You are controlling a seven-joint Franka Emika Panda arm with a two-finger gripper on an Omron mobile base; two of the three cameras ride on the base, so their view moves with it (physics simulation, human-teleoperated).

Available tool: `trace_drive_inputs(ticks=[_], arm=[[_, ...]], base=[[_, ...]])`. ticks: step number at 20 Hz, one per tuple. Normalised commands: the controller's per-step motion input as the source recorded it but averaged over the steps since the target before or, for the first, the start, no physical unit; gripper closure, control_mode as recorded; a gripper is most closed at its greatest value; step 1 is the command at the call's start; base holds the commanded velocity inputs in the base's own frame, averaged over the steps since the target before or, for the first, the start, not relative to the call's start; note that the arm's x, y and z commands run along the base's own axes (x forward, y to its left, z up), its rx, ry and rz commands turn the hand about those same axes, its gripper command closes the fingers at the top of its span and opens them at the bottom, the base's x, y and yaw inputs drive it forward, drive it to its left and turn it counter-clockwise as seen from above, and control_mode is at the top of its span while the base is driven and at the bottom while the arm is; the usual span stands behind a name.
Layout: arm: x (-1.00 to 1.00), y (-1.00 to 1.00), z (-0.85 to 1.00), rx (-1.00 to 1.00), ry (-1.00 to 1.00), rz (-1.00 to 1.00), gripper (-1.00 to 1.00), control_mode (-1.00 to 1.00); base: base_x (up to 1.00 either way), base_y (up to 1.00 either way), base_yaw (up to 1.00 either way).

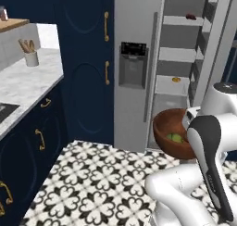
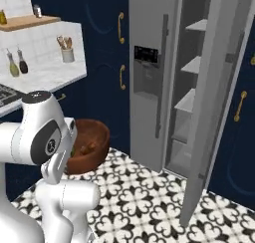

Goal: Pick the chicken drumstick and lime from their plates and place them in the bowl. Then put the bowl in the fridge.

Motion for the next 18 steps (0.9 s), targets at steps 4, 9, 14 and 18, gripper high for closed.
trace_drive_inputs(ticks=[4, 9, 14, 18], arm=[[0.0, 0.0, 0.0, 0.0, 0.0, 0.0, 1.0, 1.0], [0.0, 0.0, 0.0, 0.0, 0.0, 0.0, 1.0, 1.0], [0.0, 0.0, 0.0, 0.0, 0.0, 0.0, 1.0, 1.0], [0.0, 0.0, 0.0, 0.0, 0.0, 0.0, 1.0, 1.0]], base=[[0.92, 0.6, -0.63], [0.8, 0.24, -0.22], [0.15, 0.0, -0.37], [0.38, 0.25, -0.39]])
